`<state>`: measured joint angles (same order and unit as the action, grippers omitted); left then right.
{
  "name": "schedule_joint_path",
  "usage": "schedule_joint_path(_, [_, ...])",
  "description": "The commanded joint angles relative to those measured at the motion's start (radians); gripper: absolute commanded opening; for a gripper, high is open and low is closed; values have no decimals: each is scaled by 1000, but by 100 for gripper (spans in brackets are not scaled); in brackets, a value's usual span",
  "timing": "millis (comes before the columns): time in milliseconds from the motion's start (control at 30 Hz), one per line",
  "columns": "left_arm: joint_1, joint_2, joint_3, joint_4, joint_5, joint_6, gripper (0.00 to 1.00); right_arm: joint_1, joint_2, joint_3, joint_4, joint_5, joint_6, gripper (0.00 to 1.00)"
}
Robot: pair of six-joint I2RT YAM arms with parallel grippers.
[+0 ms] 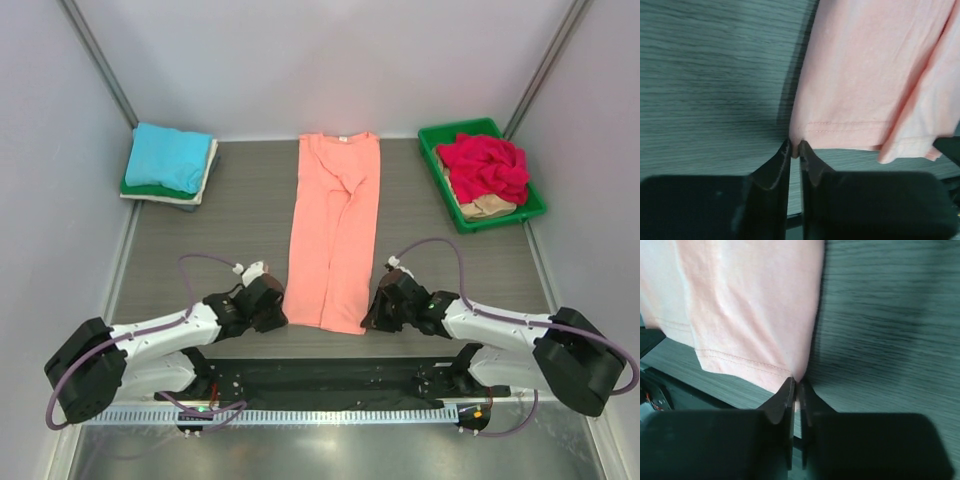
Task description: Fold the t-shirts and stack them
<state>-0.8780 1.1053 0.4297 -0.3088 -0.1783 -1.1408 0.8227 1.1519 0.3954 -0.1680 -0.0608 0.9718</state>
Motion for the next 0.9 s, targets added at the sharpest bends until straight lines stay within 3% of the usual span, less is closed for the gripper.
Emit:
schedule_joint_path(0, [-7, 5, 26, -29, -41, 9, 10, 4, -26, -26, 9, 42, 18, 6])
schedule_joint_path(67, [-15, 8, 30, -27, -49, 22, 0, 6, -55, -27, -25, 56, 16, 1])
schedule_joint_path(200, [-39, -2, 46, -38, -62, 7, 0, 4, -132, -15, -128, 119, 11, 1])
schedule_joint_path(433, [-205, -137, 95, -180, -167, -152, 0, 6, -322, -9, -317, 119, 36, 1])
schedule_joint_path(600, [-236, -154, 199, -243, -191, -145, 0, 4, -400, 69, -404, 147, 33, 1])
schedule_joint_path(700, [-234, -124, 347, -364, -313, -65, 0, -48, -358, 189, -419, 185, -47, 1])
schedule_joint_path(767, [-211, -99, 418, -426, -361, 16, 0, -156, -263, 290, -412, 138, -134, 1])
schedule_joint_path(867, [-119, -42, 542, -431, -359, 151, 0, -253, -142, 414, -371, 84, -211, 1])
